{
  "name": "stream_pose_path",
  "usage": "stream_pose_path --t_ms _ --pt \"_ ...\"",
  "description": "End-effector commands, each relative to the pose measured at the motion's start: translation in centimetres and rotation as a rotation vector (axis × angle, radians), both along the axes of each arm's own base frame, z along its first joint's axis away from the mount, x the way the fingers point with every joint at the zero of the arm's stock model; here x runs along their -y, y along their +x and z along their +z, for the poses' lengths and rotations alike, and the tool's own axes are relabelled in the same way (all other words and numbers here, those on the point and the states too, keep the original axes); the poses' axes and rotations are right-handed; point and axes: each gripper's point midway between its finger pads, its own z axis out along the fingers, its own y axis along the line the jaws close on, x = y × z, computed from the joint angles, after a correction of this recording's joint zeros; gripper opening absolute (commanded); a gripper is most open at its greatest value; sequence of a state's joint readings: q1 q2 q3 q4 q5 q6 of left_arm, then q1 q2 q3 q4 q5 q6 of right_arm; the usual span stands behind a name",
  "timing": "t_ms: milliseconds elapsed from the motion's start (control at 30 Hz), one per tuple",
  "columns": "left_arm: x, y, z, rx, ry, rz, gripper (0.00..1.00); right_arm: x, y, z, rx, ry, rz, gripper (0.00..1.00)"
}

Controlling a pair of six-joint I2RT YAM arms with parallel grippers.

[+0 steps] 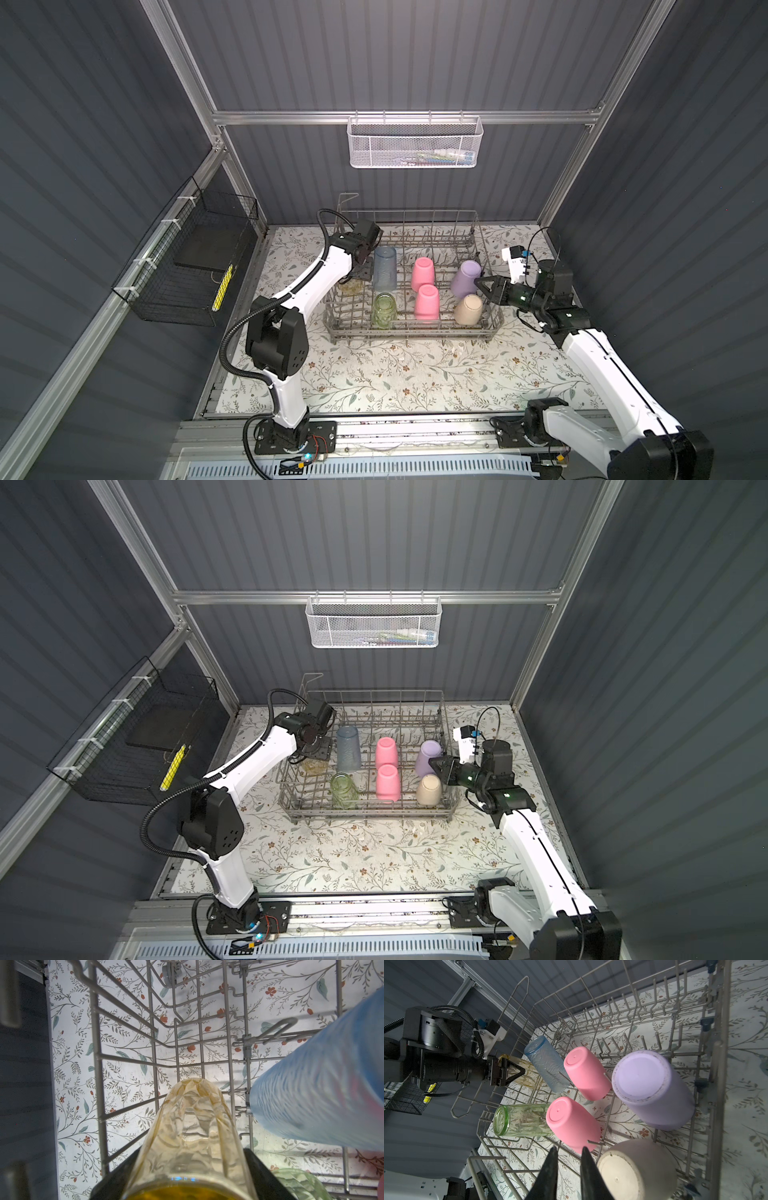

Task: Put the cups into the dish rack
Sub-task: 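Lower the yellow cup onto the tines beside the blue cup with the left gripper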

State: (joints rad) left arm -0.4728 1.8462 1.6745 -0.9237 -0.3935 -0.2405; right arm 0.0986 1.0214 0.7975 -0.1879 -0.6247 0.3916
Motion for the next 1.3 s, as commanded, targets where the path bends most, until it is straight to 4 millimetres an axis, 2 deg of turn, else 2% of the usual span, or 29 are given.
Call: stream_pose_path --t_ms 0,967,1267 --pt "-2.0 -0.3 0.0 -0.021 0.077 0.045 0.75 0.0 0.3 1.0 0.033 -0.002 0.009 0.23" --pt "-2.4 0.7 0.8 0.025 0.102 0.085 0.8 -0.1 0.4 0.6 0.021 -0.003 0.012 0.23" --pt "-2.5 1.0 1.7 0.045 0.099 0.103 0.81 -0.2 0.4 0.5 0.018 0.0 0.016 0.23"
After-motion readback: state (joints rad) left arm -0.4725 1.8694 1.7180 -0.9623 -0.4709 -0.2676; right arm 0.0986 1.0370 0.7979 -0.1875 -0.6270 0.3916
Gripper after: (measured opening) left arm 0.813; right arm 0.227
